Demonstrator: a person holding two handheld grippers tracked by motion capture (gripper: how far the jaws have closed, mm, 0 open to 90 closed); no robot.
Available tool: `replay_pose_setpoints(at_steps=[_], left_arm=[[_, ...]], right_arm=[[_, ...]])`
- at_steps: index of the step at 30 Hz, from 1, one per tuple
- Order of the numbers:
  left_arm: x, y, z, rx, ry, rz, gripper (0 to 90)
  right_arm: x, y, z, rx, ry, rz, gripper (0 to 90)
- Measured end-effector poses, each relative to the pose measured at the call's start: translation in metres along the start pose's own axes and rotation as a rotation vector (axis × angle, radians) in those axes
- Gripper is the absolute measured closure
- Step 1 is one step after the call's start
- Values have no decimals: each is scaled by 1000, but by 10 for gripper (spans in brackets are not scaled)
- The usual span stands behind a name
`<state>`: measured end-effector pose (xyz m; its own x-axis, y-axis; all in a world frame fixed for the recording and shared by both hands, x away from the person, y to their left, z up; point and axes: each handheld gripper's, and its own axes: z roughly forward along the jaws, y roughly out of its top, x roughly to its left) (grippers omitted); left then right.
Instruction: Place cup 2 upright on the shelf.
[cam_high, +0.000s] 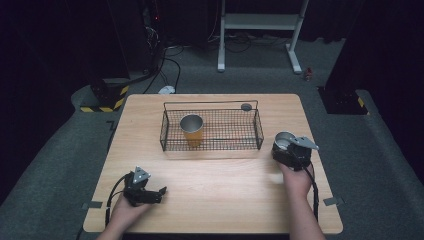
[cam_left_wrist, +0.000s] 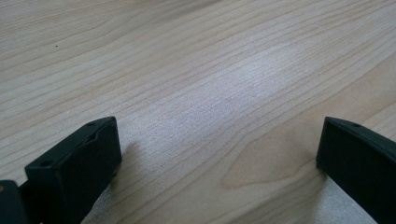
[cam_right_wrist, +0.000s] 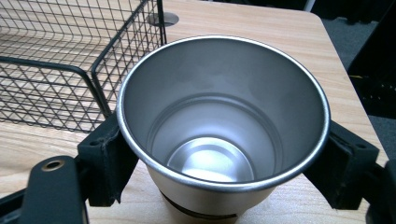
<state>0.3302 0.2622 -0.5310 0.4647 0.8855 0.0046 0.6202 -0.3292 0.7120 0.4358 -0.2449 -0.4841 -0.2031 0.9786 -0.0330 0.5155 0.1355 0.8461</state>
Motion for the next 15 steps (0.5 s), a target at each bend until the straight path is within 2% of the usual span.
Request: replay_pose_setpoints(at_steps=[15], left_arm=[[0,0,0,3,-7,1,2]], right_arm=[[4,-7,-17,-6,13,-12,185]])
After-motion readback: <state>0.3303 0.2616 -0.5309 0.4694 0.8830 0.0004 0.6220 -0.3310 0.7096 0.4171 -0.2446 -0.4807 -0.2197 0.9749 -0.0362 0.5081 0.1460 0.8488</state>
